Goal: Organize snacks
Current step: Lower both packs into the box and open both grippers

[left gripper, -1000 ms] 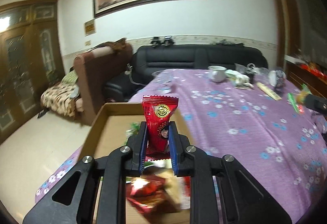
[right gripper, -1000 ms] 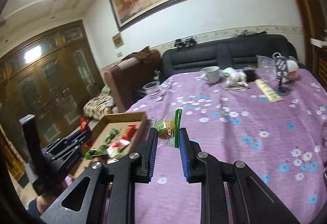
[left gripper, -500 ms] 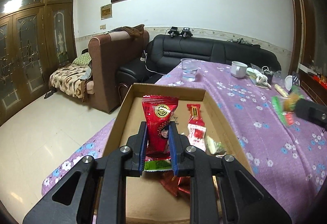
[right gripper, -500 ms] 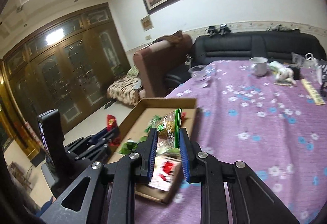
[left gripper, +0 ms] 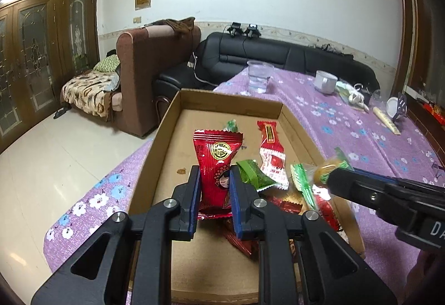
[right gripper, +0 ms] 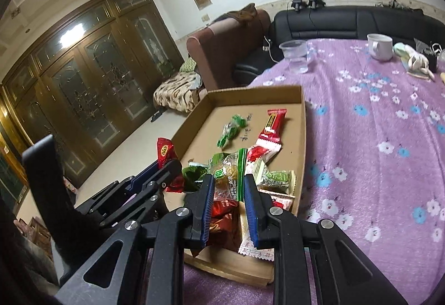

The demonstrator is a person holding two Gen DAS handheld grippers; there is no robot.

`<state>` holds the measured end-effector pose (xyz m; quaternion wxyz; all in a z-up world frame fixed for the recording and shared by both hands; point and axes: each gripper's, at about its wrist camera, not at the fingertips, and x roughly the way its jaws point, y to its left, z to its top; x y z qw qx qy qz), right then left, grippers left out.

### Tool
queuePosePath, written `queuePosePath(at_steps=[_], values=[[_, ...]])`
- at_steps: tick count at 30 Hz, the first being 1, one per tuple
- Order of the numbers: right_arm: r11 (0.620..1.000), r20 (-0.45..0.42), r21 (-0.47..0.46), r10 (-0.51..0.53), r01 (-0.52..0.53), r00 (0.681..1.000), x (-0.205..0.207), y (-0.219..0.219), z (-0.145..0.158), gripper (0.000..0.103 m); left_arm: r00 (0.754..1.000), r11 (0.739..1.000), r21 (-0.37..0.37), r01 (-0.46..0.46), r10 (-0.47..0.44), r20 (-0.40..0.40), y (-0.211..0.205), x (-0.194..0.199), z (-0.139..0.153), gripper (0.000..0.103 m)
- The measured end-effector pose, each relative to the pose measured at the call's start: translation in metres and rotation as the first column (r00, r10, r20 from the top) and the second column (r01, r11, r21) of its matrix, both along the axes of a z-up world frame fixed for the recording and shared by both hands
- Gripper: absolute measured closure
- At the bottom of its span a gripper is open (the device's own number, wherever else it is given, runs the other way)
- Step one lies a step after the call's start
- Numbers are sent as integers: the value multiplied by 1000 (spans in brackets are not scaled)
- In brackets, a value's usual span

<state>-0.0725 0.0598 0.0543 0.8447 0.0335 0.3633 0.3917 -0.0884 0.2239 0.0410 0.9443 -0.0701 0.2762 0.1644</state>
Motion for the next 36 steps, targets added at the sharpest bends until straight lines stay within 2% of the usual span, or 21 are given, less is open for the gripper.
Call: queuePosePath(at_steps=[6,21,36], values=[[1000,-42,-10,-2,2,999,11,10,-8,81,998,999,-39,2,-5,-61,5,8,-7,85],[999,-86,-43,-12,8,996,26,22,-23,81,994,1000,7,0,1,-105,-1,23,-7,85],[998,-77,-59,-29,25,997,31,29,-27,81,993,1000,18,-9,11,-120,0,31,-7,85]])
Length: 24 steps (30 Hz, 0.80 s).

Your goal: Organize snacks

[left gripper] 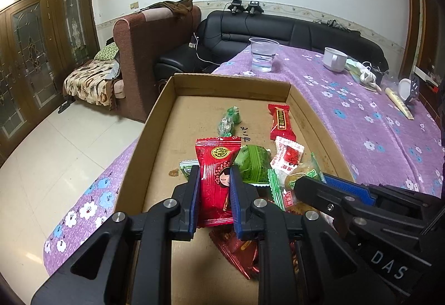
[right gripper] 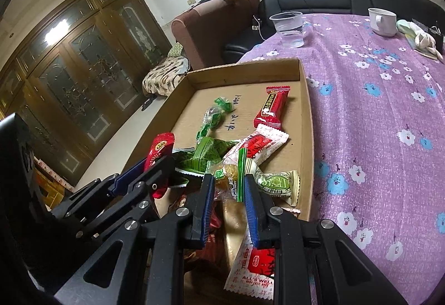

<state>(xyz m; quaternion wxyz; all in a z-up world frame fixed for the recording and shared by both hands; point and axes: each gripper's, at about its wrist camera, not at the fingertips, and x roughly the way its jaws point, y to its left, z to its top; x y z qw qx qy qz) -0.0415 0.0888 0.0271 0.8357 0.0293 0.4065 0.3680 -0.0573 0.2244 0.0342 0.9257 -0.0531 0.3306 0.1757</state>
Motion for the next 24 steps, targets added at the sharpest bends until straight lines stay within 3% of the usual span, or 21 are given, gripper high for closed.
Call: queuePosePath(at_steps=[14,18,20,23,24], values=[[1000,28,-10,-11,11,1000,1,-1,0,78,1000,1000,-17,-6,7,12,7,4,1,85],[1000,30,-3,-9,9,1000,-1,-4,4,62,999,999,-29,-15,16,35,10,-2,3,83],[1000,41,1,-16,16,999,-2,-7,7,55,998,999,-29,-20,21,51,11,-7,5,71],[1000,37,16,-16,16,999,-3,-12,11,53,996,999,-8,-36,37,78,11,-15,10,48],[1000,43,19,-16,15,999,-5,-14,14,52,995,999,-5,-38,39,89,11,-18,12,45]])
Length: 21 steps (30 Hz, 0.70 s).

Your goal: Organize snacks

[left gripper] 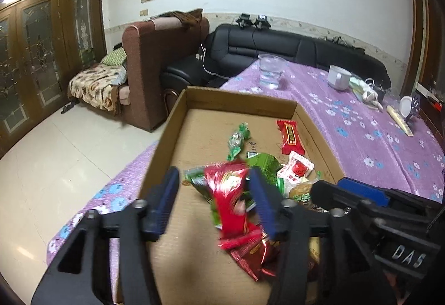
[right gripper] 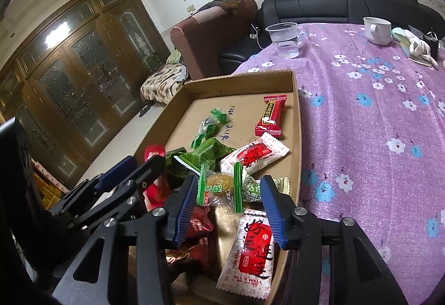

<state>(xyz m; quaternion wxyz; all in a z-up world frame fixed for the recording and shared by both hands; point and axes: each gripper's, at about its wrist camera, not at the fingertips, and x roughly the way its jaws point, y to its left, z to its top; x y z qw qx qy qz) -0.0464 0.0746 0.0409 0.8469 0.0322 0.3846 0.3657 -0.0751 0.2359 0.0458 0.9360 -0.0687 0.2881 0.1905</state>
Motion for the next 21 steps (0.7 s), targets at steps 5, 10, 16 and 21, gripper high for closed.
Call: queuePosePath(at_steps=[5,10,16,21], values=[[1000,71,-19,1,0,997,-14,-8,14,43,998,998,53,-35,33,50,-3,-15,12,18],[998,174,-63,-9,20,985,-35,-20,29,35,997,992,108,-68,63,52,-10,-25,22,13],[995,309,-90,-6,35,951,-68,-47,41,19,994,972,208,-109,107,17,-26,-30,26,10],[996,341,-80,-15,45,940,-87,-76,37,16,995,970,222,-97,98,3,-37,-42,23,10]])
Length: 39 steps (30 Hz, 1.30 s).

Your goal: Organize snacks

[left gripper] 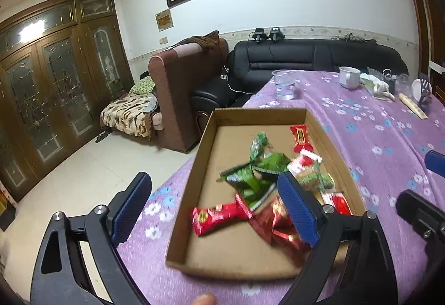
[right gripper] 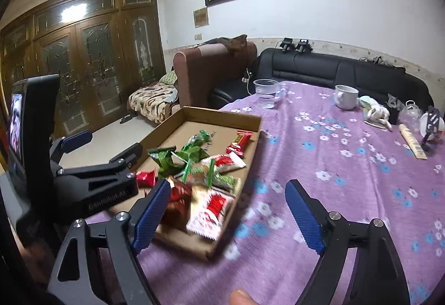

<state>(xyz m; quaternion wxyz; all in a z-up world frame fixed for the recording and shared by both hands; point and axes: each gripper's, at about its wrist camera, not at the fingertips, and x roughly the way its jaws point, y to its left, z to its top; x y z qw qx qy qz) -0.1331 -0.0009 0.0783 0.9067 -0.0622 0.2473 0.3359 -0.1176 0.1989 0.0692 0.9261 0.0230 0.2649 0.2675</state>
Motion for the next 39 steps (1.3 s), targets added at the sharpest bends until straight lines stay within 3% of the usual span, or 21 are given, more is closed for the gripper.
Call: queuePosePath(at_steps=[3,7,10,39], values=[[998,6,58,35,-35,999,-11,-20,-6,13,997,998,11,-57,57,-58,-6,-6,-6,10],[994,19,99,49,-51,999,-15,-32,-9,11,989,986,99,-136,141,-39,-14,-17,-11,10],[991,-2,119,66,-66,998,-11,-32,-9,11,987,980,132,-146,153,-44,-15,-17,-13,10],[992,32,91,84,-87,996,-20,-28,-10,11,990,986,113,-121,128,-61,-13,-13,-19,10]])
